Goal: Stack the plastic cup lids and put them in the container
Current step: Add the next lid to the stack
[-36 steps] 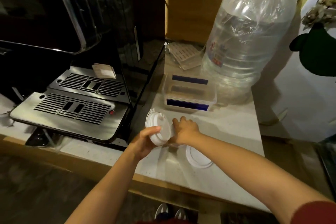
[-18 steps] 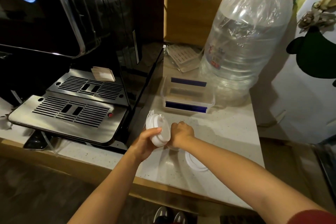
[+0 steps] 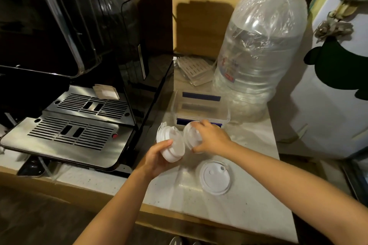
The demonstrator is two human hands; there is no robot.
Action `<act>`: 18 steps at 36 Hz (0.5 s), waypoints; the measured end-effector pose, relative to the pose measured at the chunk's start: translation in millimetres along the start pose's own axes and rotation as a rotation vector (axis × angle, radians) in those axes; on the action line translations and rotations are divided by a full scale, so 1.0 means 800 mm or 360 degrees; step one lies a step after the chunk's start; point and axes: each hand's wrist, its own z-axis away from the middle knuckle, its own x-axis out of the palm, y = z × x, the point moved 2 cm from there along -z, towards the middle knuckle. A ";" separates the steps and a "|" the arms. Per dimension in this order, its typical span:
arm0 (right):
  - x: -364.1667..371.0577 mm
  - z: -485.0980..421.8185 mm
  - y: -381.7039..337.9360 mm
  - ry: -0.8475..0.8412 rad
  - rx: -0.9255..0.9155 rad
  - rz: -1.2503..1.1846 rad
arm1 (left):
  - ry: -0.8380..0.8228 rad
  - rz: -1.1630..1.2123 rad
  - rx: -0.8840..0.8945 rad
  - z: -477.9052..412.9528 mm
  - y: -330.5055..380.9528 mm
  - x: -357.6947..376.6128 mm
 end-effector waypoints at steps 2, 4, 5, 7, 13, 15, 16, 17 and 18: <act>-0.015 0.004 0.009 0.0051 -0.0063 -0.0049 | 0.0008 0.0044 0.0000 -0.003 0.004 0.003; -0.028 0.008 0.016 0.0127 -0.0145 -0.0112 | 0.0016 0.0068 0.0022 -0.006 0.009 0.007; -0.034 0.010 0.020 0.0171 -0.0197 -0.0145 | 0.0016 0.0067 0.0033 -0.008 0.011 0.008; -0.046 0.015 0.025 0.0230 -0.0315 -0.0197 | -0.0034 0.0041 0.0044 -0.013 0.017 0.013; -0.066 0.025 0.028 0.0443 -0.0802 -0.0087 | -0.0232 -0.0092 0.0049 -0.022 0.033 0.031; -0.068 0.027 0.028 0.0485 -0.0891 -0.0032 | -0.0282 -0.0154 0.0049 -0.024 0.038 0.037; -0.070 0.028 0.027 0.0501 -0.0928 -0.0020 | -0.0305 -0.0178 0.0049 -0.025 0.040 0.040; -0.071 0.029 0.026 0.0517 -0.0968 -0.0013 | -0.0326 -0.0193 0.0048 -0.026 0.042 0.042; -0.072 0.030 0.025 0.0533 -0.1009 -0.0009 | -0.0344 -0.0202 0.0051 -0.027 0.043 0.044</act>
